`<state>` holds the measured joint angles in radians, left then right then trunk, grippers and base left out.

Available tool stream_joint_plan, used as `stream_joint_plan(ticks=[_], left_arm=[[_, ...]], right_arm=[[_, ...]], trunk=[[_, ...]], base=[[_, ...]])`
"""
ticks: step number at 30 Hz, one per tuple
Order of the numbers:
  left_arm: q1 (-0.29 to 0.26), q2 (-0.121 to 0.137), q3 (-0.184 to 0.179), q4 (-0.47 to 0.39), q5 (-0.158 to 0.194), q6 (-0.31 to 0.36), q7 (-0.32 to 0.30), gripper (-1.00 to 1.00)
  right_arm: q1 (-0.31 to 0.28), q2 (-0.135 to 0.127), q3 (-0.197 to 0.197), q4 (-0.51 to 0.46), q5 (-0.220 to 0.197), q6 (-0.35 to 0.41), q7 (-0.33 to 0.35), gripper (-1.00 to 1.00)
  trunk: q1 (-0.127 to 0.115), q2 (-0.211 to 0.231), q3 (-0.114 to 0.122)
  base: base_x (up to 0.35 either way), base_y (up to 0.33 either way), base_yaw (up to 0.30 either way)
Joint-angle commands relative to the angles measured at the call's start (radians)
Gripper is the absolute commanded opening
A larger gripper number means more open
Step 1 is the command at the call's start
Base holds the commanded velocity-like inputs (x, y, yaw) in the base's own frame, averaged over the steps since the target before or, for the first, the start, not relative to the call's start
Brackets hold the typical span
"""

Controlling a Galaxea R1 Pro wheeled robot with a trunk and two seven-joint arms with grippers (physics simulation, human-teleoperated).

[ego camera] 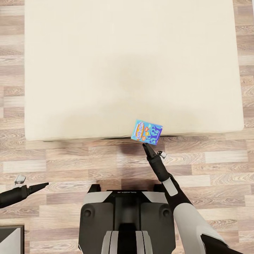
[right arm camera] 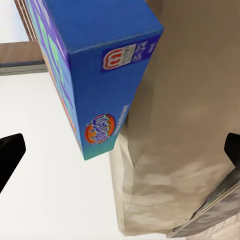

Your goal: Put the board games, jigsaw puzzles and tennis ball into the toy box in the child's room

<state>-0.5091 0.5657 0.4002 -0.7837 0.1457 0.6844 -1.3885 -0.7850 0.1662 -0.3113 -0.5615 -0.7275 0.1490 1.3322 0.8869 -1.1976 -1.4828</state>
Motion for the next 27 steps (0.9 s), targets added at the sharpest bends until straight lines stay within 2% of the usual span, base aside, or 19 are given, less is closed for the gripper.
stream_joint_plan(ticks=[1,12,27], left_arm=[[0.000,0.000,0.000,0.000,0.002,0.010,-0.003,1.00],[0.000,0.000,0.000,0.000,0.002,0.010,-0.003,1.00],[0.000,-0.001,0.000,0.000,0.002,0.010,-0.003,1.00]], right_arm=[[0.000,0.001,-0.005,0.000,0.001,0.011,0.004,1.00],[0.000,0.001,-0.005,0.000,0.001,0.011,0.004,1.00],[0.000,0.002,-0.005,0.000,0.002,0.011,0.002,1.00]], trunk=[[0.000,0.000,0.000],[0.000,0.000,0.000],[0.000,0.000,0.000]], base=[[0.000,0.000,0.000],[0.098,0.034,0.000],[0.011,0.003,0.000]])
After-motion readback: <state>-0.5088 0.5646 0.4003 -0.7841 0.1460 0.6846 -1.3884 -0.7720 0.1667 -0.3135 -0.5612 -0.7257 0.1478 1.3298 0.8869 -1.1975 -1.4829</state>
